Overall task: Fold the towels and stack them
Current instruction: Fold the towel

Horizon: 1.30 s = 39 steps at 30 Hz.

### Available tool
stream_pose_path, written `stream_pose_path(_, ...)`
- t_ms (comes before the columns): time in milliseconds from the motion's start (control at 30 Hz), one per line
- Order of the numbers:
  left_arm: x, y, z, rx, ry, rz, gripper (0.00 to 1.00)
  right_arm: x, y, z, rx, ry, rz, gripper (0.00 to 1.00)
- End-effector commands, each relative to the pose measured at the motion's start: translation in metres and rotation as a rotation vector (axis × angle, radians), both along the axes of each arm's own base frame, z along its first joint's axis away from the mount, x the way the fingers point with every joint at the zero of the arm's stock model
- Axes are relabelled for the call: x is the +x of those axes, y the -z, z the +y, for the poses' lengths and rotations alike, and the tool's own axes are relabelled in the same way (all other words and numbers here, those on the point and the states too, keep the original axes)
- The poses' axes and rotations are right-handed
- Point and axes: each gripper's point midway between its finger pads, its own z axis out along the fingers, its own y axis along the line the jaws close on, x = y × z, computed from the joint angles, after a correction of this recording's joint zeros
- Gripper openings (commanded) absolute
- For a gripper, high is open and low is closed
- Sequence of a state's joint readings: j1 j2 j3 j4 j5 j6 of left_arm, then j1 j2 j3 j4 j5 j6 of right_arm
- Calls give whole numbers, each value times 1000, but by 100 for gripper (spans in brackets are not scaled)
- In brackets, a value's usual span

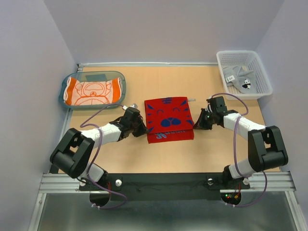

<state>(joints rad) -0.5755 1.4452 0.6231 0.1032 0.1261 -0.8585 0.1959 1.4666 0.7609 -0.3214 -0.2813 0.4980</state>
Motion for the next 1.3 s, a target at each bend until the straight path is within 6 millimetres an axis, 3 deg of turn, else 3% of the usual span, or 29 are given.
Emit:
stream_pose_path(0,-3,16,9,53,-17,9,0,7,9,-8,-30,21,-20,1)
stream_pose_path(100,-2,18,8,63,-9,11,0,9,9,-7,-26,18,-21,0)
stream_pose_path(200,4,7,8,73,-9,-11,0,19,-7,-5,-15,16,-68,1)
stream_pose_path(400,32,-53,2,73,-22,-128,0,39,-61,1,24,26,-197,0)
stream_pose_path(533,34,-79,2,64,-17,-162,0,40,-82,3,43,26,-228,0)
stream_pose_path(633,28,-82,4,64,-13,-159,0,31,-94,5,72,24,-237,0)
stream_pose_path(733,12,-73,4,60,3,-131,0,12,-88,9,111,20,-201,0)
stream_pose_path(800,-4,-62,-1,55,23,-99,0,-4,-71,8,118,22,-152,0)
stream_pose_path(833,-3,-63,-2,44,14,-98,0,-9,-65,7,114,26,-137,0)
stream_pose_path(1000,-32,-25,-13,36,50,-23,0,-37,-19,-3,64,47,-23,0)
stream_pose_path(1133,-43,8,-5,96,49,35,0,-48,5,-7,39,49,33,0)
stream_pose_path(1267,-47,22,2,129,39,58,0,-54,22,-11,19,61,75,0)
